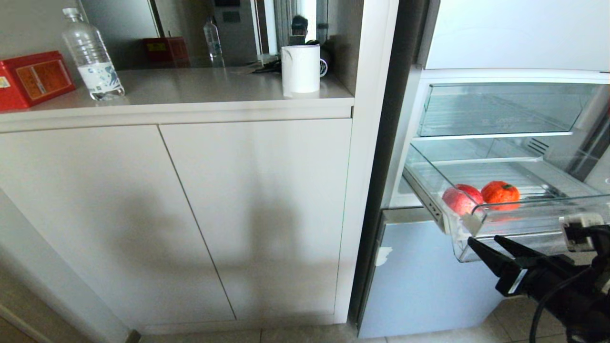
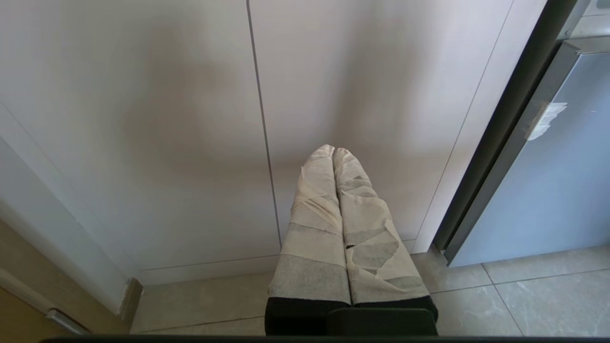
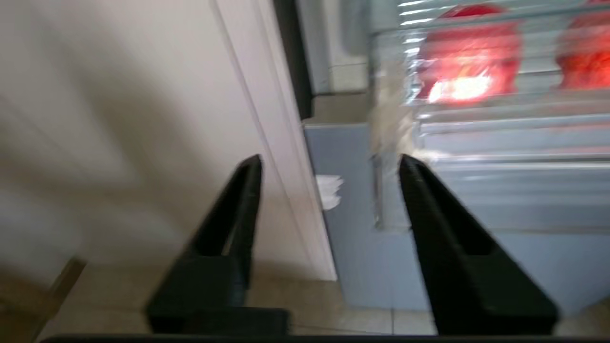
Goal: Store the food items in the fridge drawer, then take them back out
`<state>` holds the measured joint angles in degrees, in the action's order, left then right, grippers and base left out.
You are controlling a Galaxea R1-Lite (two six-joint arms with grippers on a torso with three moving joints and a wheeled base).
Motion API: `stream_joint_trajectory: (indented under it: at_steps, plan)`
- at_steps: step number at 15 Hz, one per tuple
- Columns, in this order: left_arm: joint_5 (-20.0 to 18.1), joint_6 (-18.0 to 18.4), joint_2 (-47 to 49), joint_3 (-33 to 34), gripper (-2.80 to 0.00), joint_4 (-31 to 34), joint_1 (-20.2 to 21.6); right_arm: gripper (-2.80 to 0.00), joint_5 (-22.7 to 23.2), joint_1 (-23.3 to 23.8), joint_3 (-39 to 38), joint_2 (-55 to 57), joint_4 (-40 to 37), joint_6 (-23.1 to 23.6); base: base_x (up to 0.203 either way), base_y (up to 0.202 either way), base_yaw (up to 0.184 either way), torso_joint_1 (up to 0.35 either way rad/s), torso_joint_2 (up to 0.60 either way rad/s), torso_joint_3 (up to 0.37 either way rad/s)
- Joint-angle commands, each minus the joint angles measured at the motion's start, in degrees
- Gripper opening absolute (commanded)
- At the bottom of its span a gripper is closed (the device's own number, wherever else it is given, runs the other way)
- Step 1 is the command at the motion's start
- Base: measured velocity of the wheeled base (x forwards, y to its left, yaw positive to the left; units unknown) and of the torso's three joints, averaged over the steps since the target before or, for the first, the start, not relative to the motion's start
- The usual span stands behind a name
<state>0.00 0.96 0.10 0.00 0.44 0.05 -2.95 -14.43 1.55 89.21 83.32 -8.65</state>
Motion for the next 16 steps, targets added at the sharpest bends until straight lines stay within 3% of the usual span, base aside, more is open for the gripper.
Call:
stream_joint_trajectory:
  at_steps: [1,4,6,7,10,11,16]
  plan:
    - [0.0,0.0,0.1,0.0,-2.8,0.0,0.0,0.0,-0.6,-0.8,-1.2,-4.6,0.4,0.0,0.0,0.0,0.0,0.0,0.0,0.0]
    - [0.0,0.0,0.1,0.0,-2.8,0.0,0.0,0.0,-3.8,-0.5,2.4,-13.0,-4.0,0.8,0.0,0.0,0.0,0.0,0.0,0.0]
    - [0.0,0.0,0.1,0.0,-2.8,0.0,0.0,0.0,-4.9,0.8,11.5,-18.3,-18.4,1.5,0.0,0.0,0.0,0.0,0.0,0.0]
    - [0.1,0.0,0.1,0.0,-2.8,0.0,0.0,-2.8,-5.2,1.7,16.5,-20.6,-28.1,1.5,0.0,0.0,0.0,0.0,0.0,0.0]
    - [0.0,0.0,0.1,0.0,-2.8,0.0,0.0,-2.8,-5.3,5.4,37.8,-20.8,-59.1,1.0,0.0,0.0,0.0,0.0,0.0,0.0]
    - [0.0,0.0,0.1,0.0,-2.8,0.0,0.0,-2.8,-5.3,7.1,44.6,-18.1,-66.2,1.0,0.0,0.0,0.0,0.0,0.0,0.0]
    - [0.0,0.0,0.1,0.0,-2.8,0.0,0.0,-2.8,-5.8,11.7,64.0,5.7,-80.1,3.2,0.0,0.0,0.0,0.0,0.0,0.0]
